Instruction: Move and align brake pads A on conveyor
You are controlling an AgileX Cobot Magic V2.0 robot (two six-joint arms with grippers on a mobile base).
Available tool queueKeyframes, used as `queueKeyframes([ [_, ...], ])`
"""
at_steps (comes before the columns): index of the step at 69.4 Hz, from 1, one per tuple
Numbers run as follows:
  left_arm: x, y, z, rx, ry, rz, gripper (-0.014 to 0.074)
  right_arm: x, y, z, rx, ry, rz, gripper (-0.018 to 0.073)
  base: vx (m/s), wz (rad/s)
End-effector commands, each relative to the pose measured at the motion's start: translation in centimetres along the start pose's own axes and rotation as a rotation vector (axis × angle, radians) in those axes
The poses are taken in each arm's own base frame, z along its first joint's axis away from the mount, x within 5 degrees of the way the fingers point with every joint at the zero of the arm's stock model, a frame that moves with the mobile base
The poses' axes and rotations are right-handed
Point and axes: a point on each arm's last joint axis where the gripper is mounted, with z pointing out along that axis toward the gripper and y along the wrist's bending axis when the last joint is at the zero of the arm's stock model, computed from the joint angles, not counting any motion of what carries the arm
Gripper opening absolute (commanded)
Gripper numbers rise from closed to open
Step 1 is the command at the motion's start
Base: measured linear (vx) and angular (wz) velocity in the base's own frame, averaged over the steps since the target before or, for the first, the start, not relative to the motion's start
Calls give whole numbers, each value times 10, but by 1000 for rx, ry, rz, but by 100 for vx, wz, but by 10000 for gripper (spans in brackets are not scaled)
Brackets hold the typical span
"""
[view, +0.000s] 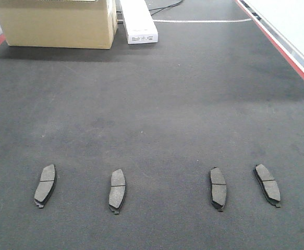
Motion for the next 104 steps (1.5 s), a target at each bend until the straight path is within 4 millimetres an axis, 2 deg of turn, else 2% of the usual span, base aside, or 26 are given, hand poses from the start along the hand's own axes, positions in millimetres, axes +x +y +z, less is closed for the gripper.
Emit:
queueKeyframes([
  [1, -14, -2, -1, 23, -91, 1, -8, -14, 0, -1, -3, -94, -13, -13, 0, 0],
  [41, -12, -2, 0, 25, -88, 1, -7, -14, 0, -1, -3, -92, -13, -10, 0, 0],
  [54, 7, 0, 3, -27, -71, -7, -7, -14, 0, -1, -3, -91, -13, -10, 0, 0],
  [61, 19, 2, 4, -85, -116, -51, -7, -14, 0, -1, -3, -91, -13, -10, 0, 0],
  [72, 49, 5, 11, -176, -239, -74, -7, -14, 0, -1, -3, -91, -13, -10, 0, 0],
  [86, 96, 10, 18, -276, -252, -179, -7, -14, 0, -1, -3, -91, -13, -10, 0, 0],
  [104, 103, 8, 17, -285, -214, -89, -6, -14, 0, -1, -3, -89, -13, -10, 0, 0],
])
